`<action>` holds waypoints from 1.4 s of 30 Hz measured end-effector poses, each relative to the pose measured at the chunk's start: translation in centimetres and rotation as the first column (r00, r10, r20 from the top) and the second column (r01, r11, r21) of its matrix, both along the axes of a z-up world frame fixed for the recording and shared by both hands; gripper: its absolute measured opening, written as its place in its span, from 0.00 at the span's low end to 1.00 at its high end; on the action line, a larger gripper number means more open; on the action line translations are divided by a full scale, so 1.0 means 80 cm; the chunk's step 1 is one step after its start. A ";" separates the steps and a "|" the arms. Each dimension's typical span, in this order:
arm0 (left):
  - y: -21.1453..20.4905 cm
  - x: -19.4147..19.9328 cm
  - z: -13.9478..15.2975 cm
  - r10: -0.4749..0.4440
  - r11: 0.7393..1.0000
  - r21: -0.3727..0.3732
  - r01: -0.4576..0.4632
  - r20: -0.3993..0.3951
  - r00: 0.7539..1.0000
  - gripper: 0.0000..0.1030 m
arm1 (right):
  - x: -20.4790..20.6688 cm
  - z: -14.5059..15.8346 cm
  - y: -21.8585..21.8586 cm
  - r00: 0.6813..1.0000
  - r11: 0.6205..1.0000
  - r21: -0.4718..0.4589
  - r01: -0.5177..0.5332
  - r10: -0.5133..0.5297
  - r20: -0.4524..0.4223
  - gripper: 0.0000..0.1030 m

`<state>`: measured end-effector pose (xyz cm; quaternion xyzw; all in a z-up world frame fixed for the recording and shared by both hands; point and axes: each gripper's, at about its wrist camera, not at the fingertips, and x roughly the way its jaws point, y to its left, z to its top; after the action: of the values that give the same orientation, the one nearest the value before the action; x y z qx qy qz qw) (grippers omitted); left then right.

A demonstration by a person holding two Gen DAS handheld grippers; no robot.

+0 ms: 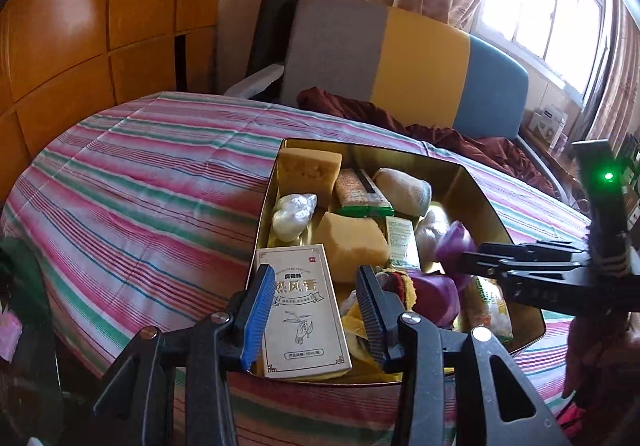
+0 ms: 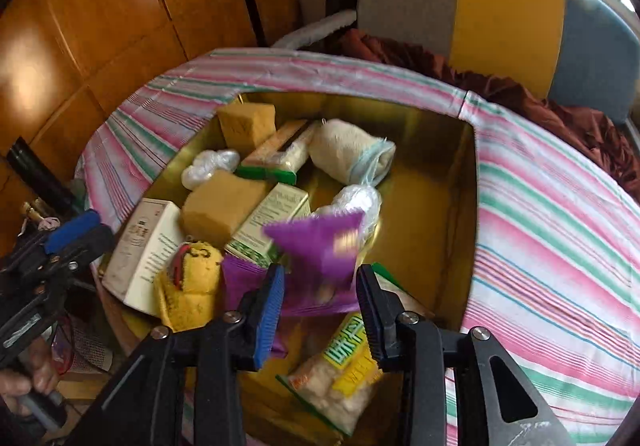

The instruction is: Organize objects

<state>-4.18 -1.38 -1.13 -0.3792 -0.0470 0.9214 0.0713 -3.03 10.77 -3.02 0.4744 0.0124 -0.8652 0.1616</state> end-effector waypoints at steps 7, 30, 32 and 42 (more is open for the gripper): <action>-0.001 -0.002 -0.006 0.010 1.000 -0.018 -0.010 0.007 1.000 0.49 | -0.005 -0.017 -0.003 0.999 1.000 -0.023 -0.008 0.009 0.036 0.38; 0.040 0.045 0.047 0.039 0.990 -0.127 -0.061 -0.166 0.985 0.64 | 0.089 0.044 0.008 0.941 0.976 -0.024 0.215 -0.213 -0.264 0.87; 0.040 0.051 0.051 0.056 0.989 -0.122 -0.079 -0.183 0.981 0.64 | 0.097 0.048 0.008 0.934 0.976 -0.026 0.218 -0.216 -0.283 0.88; 0.039 0.056 0.049 0.093 0.984 -0.134 -0.117 -0.172 0.981 0.63 | 0.114 0.049 0.001 0.932 0.978 -0.018 0.206 -0.202 -0.302 0.89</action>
<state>0.28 1.75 2.77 -0.3028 0.0055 0.9530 -0.0014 6.06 10.87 0.91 0.3365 -0.0066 -0.9395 0.0639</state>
